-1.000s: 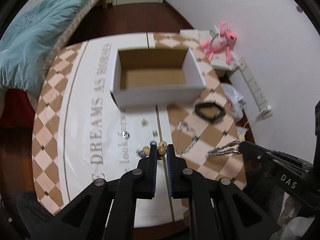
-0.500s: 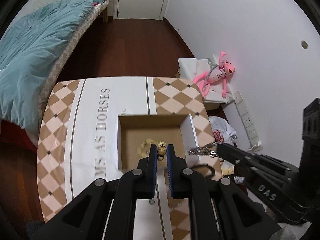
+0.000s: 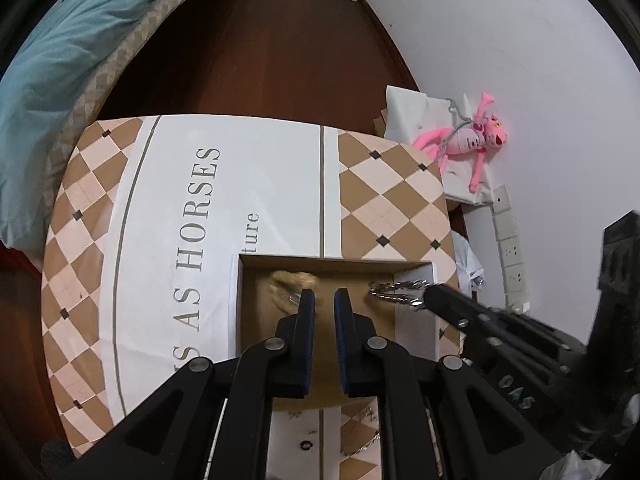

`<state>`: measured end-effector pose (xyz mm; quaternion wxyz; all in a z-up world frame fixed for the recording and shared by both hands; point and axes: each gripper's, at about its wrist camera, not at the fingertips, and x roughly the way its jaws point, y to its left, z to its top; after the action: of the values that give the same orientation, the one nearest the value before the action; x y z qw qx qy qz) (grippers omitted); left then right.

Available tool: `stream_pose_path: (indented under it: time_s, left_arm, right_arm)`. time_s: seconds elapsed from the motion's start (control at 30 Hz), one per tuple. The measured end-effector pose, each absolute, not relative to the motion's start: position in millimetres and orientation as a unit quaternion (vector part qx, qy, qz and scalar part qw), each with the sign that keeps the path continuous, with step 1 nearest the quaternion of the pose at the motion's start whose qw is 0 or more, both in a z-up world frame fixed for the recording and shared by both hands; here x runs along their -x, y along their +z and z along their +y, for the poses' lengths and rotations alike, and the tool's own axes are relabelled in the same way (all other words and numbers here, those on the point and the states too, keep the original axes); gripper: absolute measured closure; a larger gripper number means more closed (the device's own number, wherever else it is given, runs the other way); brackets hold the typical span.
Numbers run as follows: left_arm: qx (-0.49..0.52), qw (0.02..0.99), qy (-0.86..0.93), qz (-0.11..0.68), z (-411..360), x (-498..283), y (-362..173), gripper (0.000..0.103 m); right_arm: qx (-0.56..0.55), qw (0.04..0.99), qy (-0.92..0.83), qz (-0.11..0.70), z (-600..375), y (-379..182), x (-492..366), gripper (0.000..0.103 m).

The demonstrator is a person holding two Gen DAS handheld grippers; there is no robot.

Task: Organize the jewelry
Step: 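Carry bracelet and chain into the white box while both tools open to release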

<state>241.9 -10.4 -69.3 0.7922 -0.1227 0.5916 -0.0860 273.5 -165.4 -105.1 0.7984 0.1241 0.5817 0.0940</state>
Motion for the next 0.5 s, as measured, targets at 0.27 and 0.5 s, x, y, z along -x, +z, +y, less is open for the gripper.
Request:
stream_pose_path:
  time_s: [0.27, 0.5]
  left_arm:
    - [0.088, 0.805, -0.034, 0.586, 0, -236, -68, 0.029]
    - [0.016, 0.838, 0.006, 0.545, 5, -213, -65, 0.007]
  right_arm:
    - [-0.110, 0.776, 0.091, 0.615, -167, -124, -267, 0.044]
    - [-0.018, 0.801, 0.024, 0.597, -165, -114, -241, 0.004]
